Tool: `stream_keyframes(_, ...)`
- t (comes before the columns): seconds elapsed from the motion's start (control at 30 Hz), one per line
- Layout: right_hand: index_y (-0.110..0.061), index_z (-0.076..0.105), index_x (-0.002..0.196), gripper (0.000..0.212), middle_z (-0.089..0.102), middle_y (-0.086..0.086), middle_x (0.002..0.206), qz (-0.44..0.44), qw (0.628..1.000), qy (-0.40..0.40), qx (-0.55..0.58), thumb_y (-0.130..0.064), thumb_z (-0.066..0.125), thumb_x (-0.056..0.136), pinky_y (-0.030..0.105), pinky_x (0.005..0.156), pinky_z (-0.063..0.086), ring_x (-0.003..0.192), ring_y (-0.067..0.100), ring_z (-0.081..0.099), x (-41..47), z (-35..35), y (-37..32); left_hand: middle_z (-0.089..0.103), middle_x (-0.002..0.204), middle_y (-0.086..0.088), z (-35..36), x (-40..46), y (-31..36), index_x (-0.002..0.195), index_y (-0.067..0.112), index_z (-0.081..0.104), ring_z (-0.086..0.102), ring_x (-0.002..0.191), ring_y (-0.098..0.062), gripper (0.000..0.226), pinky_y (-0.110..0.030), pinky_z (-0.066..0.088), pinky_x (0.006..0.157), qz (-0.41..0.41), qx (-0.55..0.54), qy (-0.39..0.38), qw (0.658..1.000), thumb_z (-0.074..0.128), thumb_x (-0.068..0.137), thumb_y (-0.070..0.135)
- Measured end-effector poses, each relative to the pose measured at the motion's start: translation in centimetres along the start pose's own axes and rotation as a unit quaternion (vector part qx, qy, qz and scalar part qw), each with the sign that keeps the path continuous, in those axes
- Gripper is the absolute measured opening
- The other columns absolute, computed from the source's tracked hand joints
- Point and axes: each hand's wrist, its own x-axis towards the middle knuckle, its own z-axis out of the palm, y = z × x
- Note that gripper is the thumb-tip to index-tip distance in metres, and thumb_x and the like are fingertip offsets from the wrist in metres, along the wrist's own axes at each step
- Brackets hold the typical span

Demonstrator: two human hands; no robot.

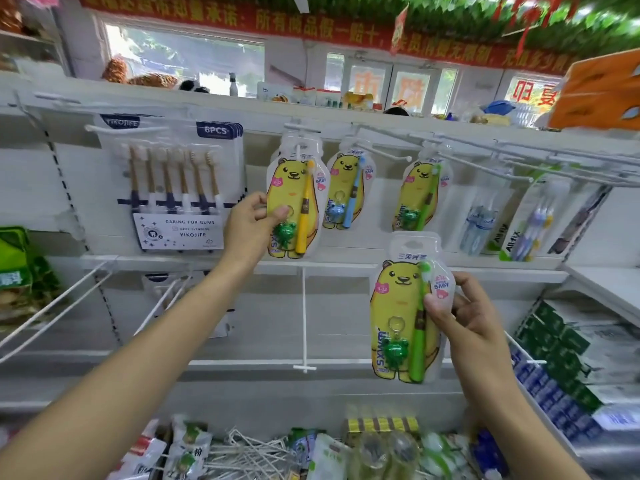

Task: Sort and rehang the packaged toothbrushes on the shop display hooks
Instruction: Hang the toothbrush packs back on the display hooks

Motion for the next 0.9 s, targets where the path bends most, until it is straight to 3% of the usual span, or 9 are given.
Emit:
stream_keyframes(0.13, -0.004, 0.056, 0.112, 0.026, 0.076, 0.013, 0.097, 0.007, 1.0, 0.013, -0.005, -0.011, 0.059, 0.087, 0.027, 0.069, 0.06, 0.085, 0.022, 0.073, -0.4, -1.0, 0.0, 0.077, 0.101, -0.001, 0.8, 3.4, -1.9, 0.101, 0.02, 0.064, 0.074, 0.094, -0.017, 0.008, -0.05, 0.057, 0.09, -0.015, -0.008, 0.003, 1.0, 0.067, 0.094, 0.023)
stream_keyframes(0.3, -0.003, 0.055, 0.114, 0.025, 0.077, 0.009, 0.093, 0.0, 0.999, 0.039, -0.02, -0.009, 0.058, 0.09, 0.024, 0.069, 0.058, 0.083, 0.017, 0.073, -0.7, -2.7, -0.4, 0.072, 0.1, 0.005, 2.1, 5.5, -2.8, 0.114, 0.015, 0.062, 0.069, 0.097, -0.012, 0.017, -0.034, 0.057, 0.087, -0.009, -0.012, 0.021, 1.0, 0.063, 0.097, 0.02)
stream_keyframes(0.47, -0.003, 0.056, 0.114, 0.025, 0.076, 0.011, 0.097, -0.012, 0.999, 0.049, -0.017, -0.008, 0.059, 0.09, 0.027, 0.073, 0.059, 0.086, 0.021, 0.073, -0.4, -4.2, -0.9, 0.069, 0.112, -0.002, 2.6, 5.4, -3.6, 0.124, 0.012, 0.062, 0.067, 0.106, -0.02, 0.032, -0.035, 0.054, 0.09, 0.018, 0.059, 0.037, 0.997, 0.06, 0.099, 0.031)
stream_keyframes(0.57, -0.007, 0.058, 0.114, 0.025, 0.076, 0.013, 0.101, -0.014, 0.999, 0.048, -0.007, -0.01, 0.06, 0.089, 0.032, 0.077, 0.06, 0.091, 0.024, 0.072, 0.0, -5.1, -1.3, 0.057, 0.132, -0.006, 2.5, 3.8, -4.0, 0.137, 0.014, 0.043, 0.055, 0.121, -0.023, 0.052, -0.042, 0.049, 0.099, 0.075, 0.203, 0.072, 0.974, 0.064, 0.095, 0.038)
stream_keyframes(0.63, -0.006, 0.057, 0.115, 0.025, 0.075, 0.014, 0.104, -0.019, 0.999, 0.043, 0.0, -0.009, 0.06, 0.09, 0.035, 0.081, 0.061, 0.095, 0.027, 0.072, 0.3, -5.9, -1.6, 0.044, 0.141, -0.01, 2.5, 1.8, -3.8, 0.14, 0.014, 0.034, 0.047, 0.128, -0.025, 0.063, -0.041, 0.045, 0.104, 0.141, 0.234, 0.106, 0.956, 0.07, 0.09, 0.026)
stream_keyframes(0.77, -0.007, 0.056, 0.114, 0.025, 0.076, 0.012, 0.103, -0.032, 0.999, 0.032, 0.021, -0.01, 0.06, 0.09, 0.031, 0.078, 0.06, 0.093, 0.022, 0.072, 1.2, -7.5, -2.7, 0.04, 0.138, -0.013, 4.5, -3.1, -2.3, 0.144, 0.012, 0.034, 0.04, 0.128, -0.03, 0.069, -0.048, 0.037, 0.11, 0.229, 0.274, 0.137, 0.924, 0.071, 0.085, 0.018)
stream_keyframes(0.83, -0.007, 0.056, 0.114, 0.025, 0.076, 0.012, 0.103, -0.038, 0.998, 0.024, 0.035, -0.01, 0.06, 0.089, 0.029, 0.077, 0.059, 0.094, 0.023, 0.072, 1.7, -8.2, -3.2, 0.038, 0.14, -0.016, 6.2, -6.0, -1.1, 0.143, 0.009, 0.035, 0.037, 0.131, -0.031, 0.072, -0.04, 0.03, 0.115, 0.247, 0.255, 0.157, 0.922, 0.074, 0.083, 0.014)
stream_keyframes(0.9, -0.007, 0.056, 0.113, 0.025, 0.075, 0.013, 0.103, -0.047, 0.998, 0.017, 0.042, -0.011, 0.06, 0.089, 0.03, 0.077, 0.06, 0.093, 0.023, 0.072, 2.1, -8.9, -3.6, 0.039, 0.139, -0.013, 8.0, -8.5, 0.4, 0.136, 0.011, 0.046, 0.035, 0.133, -0.028, 0.058, -0.03, 0.023, 0.116, 0.258, 0.248, 0.161, 0.92, 0.073, 0.085, 0.016)
